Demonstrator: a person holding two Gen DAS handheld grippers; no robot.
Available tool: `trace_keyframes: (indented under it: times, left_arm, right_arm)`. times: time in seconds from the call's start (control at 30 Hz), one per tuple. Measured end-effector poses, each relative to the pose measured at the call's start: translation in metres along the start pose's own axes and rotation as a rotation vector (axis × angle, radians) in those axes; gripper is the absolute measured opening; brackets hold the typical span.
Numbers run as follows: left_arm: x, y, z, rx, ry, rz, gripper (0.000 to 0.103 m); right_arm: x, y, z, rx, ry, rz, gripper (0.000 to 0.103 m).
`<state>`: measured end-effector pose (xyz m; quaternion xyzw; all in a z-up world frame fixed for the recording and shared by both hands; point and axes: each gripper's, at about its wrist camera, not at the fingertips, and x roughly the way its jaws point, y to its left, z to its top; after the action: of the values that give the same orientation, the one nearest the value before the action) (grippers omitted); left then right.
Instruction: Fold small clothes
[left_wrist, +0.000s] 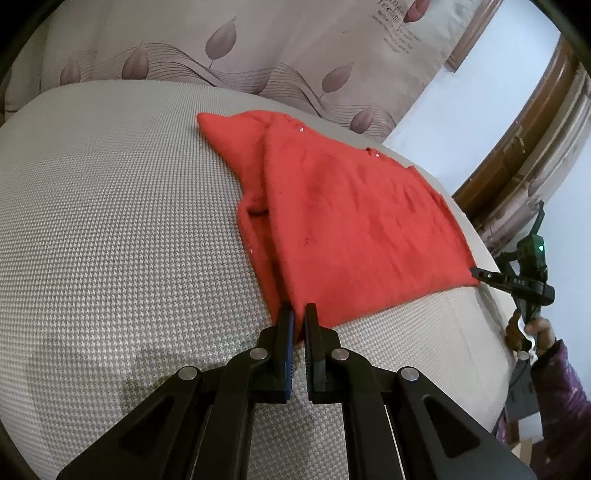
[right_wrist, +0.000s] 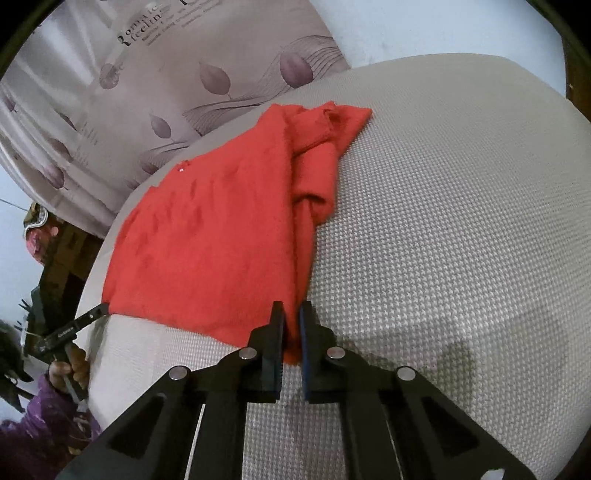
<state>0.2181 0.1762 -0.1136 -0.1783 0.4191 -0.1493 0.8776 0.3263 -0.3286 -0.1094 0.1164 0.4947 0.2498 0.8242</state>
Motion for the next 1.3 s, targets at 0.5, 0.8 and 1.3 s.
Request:
trace_keyframes:
  times: [0.5, 0.8, 1.3]
  left_arm:
    - [0.0, -0.033, -0.009, 0.144, -0.044, 0.205, 0.009]
    - [0.0, -0.041, -0.012, 0.196, -0.051, 0.3, 0.021]
    - [-0.028, -0.048, -0.001, 0.192, -0.119, 0.288, 0.076]
  right_arm:
    - [-0.002, 0.005, -0.004, -0.012, -0.033, -0.029, 0.005]
    - [-0.002, 0.009, -0.007, -0.027, -0.047, -0.046, 0.008]
    - [-0.005, 0.015, -0.006, -0.055, -0.056, -0.043, 0.019]
